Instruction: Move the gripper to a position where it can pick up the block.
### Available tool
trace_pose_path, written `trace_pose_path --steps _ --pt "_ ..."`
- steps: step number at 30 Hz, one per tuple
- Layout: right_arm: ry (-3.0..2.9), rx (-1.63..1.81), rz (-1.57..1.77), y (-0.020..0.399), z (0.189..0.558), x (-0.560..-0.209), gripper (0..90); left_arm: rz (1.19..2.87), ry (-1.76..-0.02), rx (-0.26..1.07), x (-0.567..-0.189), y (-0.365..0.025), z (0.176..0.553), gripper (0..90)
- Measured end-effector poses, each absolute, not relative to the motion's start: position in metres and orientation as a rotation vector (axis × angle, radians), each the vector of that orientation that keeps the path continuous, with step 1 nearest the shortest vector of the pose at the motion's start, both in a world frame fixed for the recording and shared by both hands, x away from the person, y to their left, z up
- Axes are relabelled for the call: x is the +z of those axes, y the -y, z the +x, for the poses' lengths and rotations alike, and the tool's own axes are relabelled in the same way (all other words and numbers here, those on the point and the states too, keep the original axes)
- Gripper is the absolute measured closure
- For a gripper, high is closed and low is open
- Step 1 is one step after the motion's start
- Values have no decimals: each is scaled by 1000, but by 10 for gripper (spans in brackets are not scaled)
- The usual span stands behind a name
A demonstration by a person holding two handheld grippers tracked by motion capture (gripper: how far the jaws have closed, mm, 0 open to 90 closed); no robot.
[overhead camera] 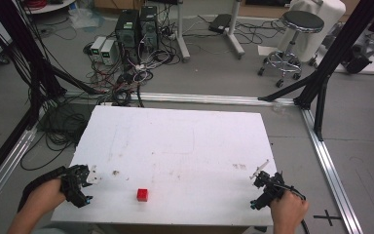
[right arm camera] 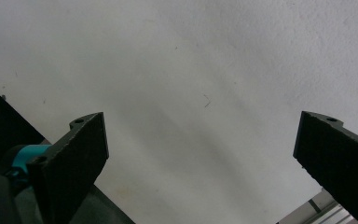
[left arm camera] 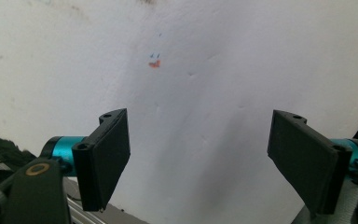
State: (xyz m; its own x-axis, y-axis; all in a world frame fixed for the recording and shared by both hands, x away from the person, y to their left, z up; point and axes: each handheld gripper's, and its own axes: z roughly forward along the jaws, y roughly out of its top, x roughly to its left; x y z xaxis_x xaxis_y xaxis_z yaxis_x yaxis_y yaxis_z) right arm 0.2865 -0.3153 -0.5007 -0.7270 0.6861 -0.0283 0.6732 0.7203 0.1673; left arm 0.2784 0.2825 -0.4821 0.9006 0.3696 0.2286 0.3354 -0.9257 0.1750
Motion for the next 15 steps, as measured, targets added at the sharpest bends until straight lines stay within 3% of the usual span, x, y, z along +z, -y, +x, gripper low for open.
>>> trace_pose_path --steps 15 --pt "-2825 251 1123 318 286 -499 22 2952 -327 360 -473 -252 287 213"
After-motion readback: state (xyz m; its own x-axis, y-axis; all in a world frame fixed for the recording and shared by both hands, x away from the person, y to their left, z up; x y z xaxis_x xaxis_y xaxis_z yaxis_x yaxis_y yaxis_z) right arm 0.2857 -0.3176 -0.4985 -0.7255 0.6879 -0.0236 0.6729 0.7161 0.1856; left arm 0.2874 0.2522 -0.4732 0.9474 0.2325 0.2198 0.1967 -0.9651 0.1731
